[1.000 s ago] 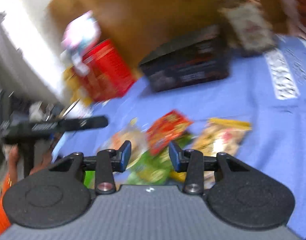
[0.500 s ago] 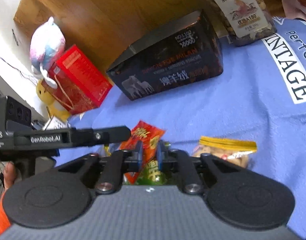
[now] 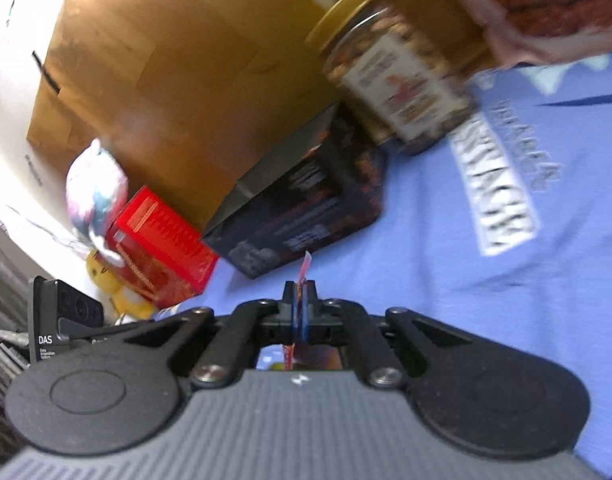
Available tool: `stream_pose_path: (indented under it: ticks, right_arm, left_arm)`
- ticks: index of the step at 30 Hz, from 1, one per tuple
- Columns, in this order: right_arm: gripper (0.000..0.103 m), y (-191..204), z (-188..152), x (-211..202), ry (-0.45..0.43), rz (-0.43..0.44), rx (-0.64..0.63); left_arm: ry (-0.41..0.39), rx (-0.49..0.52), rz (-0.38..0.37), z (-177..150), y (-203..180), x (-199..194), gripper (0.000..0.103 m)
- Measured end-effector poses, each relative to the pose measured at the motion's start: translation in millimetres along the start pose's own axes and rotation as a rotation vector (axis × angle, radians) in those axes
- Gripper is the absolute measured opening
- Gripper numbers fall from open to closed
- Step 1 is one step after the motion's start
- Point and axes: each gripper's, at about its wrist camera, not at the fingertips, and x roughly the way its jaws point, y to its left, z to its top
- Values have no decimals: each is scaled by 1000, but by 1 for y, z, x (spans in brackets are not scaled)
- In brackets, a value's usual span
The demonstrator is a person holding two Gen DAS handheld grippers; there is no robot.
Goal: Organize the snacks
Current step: 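Reach the left tool to the red snack packet and grasp it, then lift the red packet, carry it into the tin box, open the left tool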
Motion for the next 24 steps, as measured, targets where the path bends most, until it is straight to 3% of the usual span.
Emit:
stream_pose_path:
  ticks: [6, 14, 16, 17, 21, 24]
  right_arm:
    - [6, -19, -16, -40, -23, -51, 17]
    - [14, -32, -22, -42, -31, -63, 50]
    - [26, -33, -24, -38, -18, -70, 50]
    - [27, -34, -25, -35, -6, -56, 54]
    - [23, -31, -31, -25, 15, -49, 10]
    - [17, -29, -28, -26, 2, -28, -12]
  left_arm:
    - [46, 82, -43, 2, -35, 16, 72]
    - [45, 218, 164, -6, -70, 38, 73]
    - [44, 221, 173, -6, -73, 39, 72]
    - [46, 223, 180, -7, -73, 39, 72]
    - [40, 235, 204, -9, -77, 40, 72]
    - [40, 220, 169, -7, -75, 35, 72]
